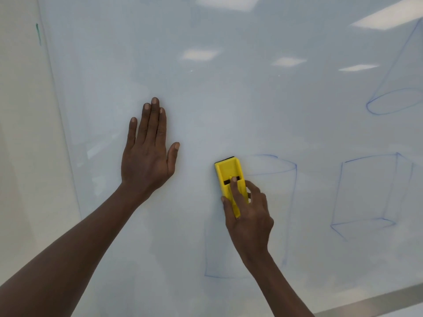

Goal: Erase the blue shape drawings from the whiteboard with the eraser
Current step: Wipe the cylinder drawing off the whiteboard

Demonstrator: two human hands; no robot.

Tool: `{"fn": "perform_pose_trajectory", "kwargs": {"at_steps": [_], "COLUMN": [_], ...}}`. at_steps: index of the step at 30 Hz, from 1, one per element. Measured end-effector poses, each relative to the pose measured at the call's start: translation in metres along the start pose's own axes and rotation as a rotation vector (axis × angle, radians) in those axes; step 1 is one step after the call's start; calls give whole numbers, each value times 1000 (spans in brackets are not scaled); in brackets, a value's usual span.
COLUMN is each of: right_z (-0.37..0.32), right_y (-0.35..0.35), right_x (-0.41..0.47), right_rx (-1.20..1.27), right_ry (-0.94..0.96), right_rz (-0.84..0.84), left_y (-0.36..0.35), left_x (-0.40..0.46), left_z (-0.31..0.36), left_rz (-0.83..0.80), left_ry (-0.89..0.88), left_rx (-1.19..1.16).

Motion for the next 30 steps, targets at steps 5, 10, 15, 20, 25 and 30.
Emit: {"fn": "perform_pose_trajectory", "kwargs": {"at_steps": [5,10,15,20,25,30], "right_z": [23,32,5,22,47,30], "right_y": [2,14,12,10,25,26], "right_x": [-21,14,27,0,13,44], "right_rx": [37,-1,11,21,3,-1], "right_ry": [-12,-85,-8,5,-83,-60], "right_rz": [-23,62,46,-24,42,81], "left_y": [1,0,0,-1,-1,-1], "left_x": [-1,-1,-2,-2,-2,-3], "left_z": [-1,0,0,-2,-2,-1], "left_rz": [9,17,21,3,0,2], "left_ry": [9,5,8,21,21,18], "left_rx": [10,8,-4,-13,-16,-17]}}
Point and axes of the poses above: each hand's wrist, its own x-axis towards the middle knuckle, its own y-axis out of the back of the hand, z = x × y, the point moved 10 cm from there along x, towards the middle knuckle, and after that the axes turned 6 degrees about x, right-handed, at the moved point
